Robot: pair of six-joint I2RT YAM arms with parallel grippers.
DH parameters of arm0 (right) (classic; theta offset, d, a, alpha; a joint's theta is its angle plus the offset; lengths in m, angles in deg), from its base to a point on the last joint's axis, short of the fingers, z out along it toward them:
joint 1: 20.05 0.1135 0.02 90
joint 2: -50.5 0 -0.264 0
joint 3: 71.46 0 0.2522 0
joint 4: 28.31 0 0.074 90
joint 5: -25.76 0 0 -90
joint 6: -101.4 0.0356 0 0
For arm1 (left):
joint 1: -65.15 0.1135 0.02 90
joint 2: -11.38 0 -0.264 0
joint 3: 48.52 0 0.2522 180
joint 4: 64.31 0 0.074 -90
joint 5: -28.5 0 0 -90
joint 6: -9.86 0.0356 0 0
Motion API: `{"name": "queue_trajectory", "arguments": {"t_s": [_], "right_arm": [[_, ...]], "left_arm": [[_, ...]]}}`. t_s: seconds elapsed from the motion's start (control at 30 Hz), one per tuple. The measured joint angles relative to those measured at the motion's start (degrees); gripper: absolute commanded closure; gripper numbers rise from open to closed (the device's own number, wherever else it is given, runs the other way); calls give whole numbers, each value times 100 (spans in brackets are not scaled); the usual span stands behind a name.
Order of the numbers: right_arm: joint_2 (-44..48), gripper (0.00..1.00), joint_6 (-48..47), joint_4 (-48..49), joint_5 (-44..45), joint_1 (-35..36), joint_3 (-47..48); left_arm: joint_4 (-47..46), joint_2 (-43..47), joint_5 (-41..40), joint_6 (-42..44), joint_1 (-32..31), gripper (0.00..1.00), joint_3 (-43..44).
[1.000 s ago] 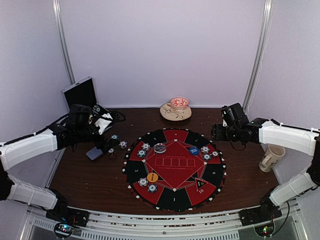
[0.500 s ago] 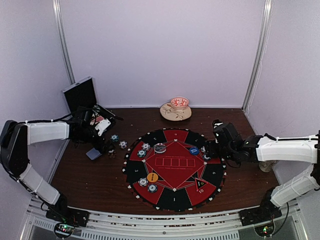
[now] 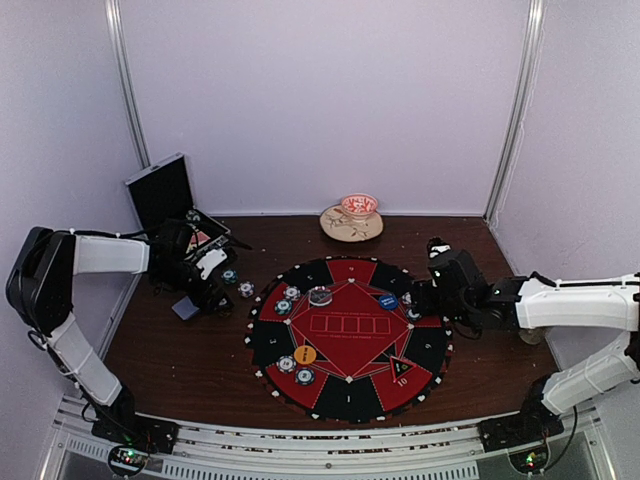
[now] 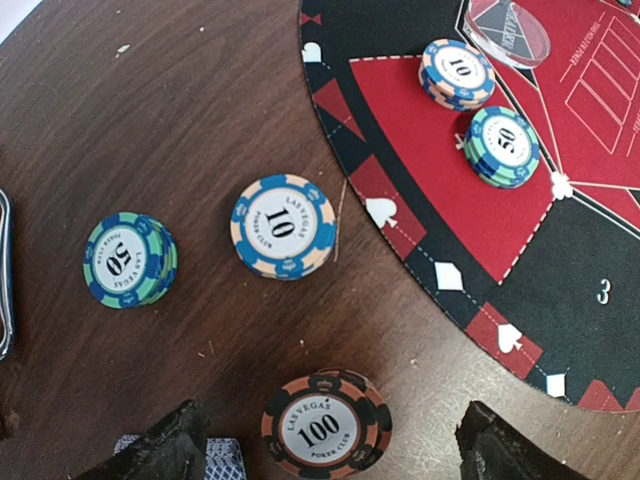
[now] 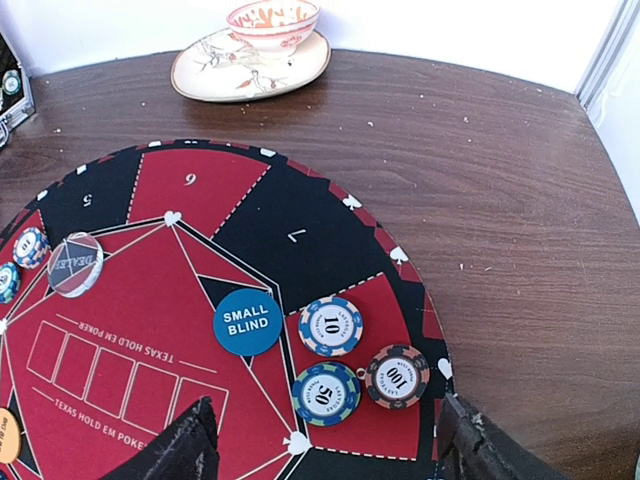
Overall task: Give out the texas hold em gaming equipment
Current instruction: Pick up the pile of poker chips from the pile of poker chips.
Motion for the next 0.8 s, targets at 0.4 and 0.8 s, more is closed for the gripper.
{"name": "queue_trajectory", "arguments": {"t_s": [0.4, 0.8], "right_arm": [[70, 24, -48, 103, 9, 0, -37], [70, 23, -83, 109, 9, 0, -37]], "left_arm": [[-42, -229, -177, 7, 2, 15, 0], [-55, -378, -175, 9, 2, 23, 2]]}}
